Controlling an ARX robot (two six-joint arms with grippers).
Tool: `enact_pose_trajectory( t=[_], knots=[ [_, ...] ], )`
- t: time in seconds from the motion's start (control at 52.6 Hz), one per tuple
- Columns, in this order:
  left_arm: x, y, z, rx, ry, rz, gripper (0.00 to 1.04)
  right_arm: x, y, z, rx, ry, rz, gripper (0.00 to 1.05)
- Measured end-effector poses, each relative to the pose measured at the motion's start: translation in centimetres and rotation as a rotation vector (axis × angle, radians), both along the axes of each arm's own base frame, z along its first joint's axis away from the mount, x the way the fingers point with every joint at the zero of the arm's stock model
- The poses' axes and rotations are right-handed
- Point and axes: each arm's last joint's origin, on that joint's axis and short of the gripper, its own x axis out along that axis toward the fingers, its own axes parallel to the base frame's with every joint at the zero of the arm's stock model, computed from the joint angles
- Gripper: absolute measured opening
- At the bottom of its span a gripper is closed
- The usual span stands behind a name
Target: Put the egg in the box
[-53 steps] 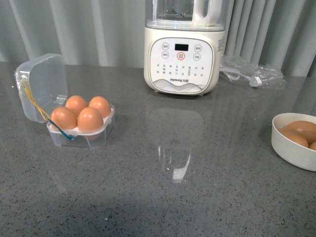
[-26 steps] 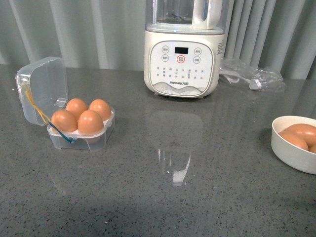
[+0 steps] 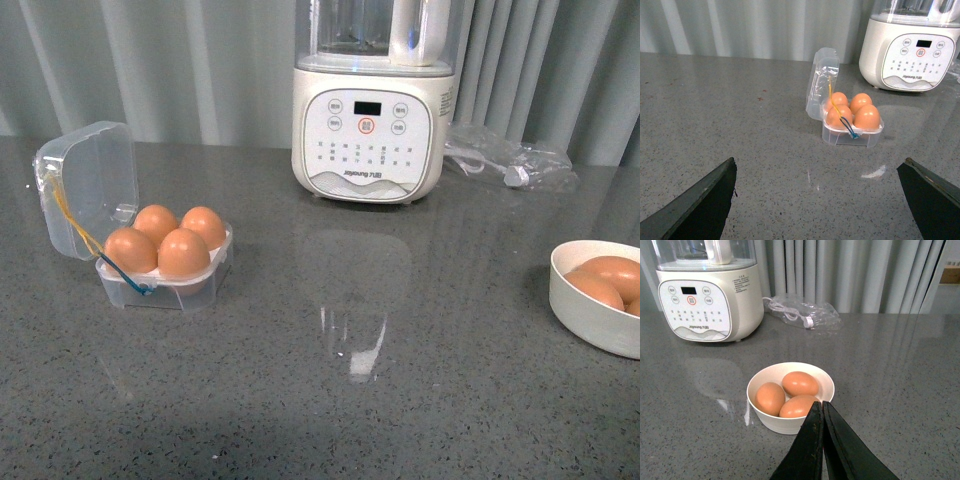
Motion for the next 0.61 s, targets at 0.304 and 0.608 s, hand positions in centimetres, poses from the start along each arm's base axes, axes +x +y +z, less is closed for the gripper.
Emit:
enact_pose_trajectory(
  t=[0.304,0.608],
  knots=[
    [0.0,0.0,0.0,0.0,0.0,0.0,0.98,-1.0,0.0,-0.9,0.0,-0.006,0.0,0.03],
    [0.0,0.0,0.0,0.0,0.0,0.0,0.98,-1.8,0.0,-0.8,0.0,-0.015,0.0,0.03]
  ],
)
